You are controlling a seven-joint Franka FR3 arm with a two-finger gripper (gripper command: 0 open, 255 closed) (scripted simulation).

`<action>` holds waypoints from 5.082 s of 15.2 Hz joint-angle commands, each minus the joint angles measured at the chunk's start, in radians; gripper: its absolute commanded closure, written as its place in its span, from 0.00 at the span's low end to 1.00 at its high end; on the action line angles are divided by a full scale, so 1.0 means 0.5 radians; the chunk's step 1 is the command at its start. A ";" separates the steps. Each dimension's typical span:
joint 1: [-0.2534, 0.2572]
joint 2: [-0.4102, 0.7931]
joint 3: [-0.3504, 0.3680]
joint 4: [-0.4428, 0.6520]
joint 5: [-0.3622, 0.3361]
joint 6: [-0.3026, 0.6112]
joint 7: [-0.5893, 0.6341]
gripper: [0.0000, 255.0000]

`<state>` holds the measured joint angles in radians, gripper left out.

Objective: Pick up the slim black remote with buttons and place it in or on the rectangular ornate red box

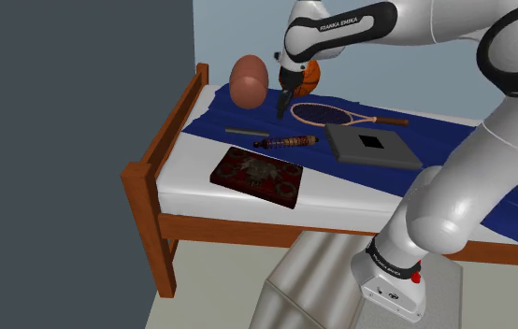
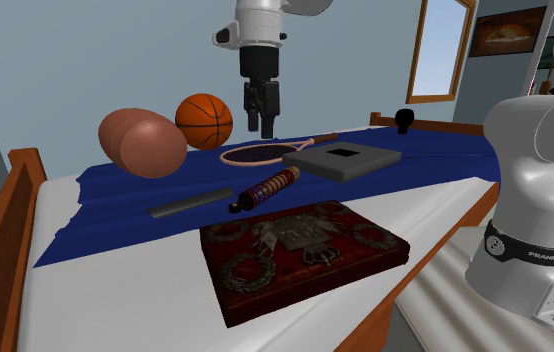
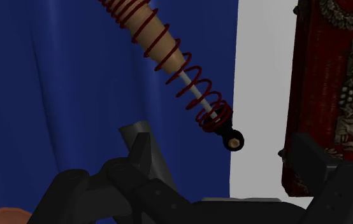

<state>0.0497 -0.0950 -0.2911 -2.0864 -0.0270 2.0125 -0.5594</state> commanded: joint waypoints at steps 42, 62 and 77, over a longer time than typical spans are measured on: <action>-0.185 1.274 0.071 1.042 0.446 0.009 -0.772 1.00; -0.187 1.123 0.043 1.355 0.391 -0.448 -0.719 1.00; 0.155 0.106 0.154 -0.034 0.161 -0.018 -0.275 1.00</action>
<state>0.1177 -0.0008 -0.2218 -2.0543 0.0620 1.9925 -0.7185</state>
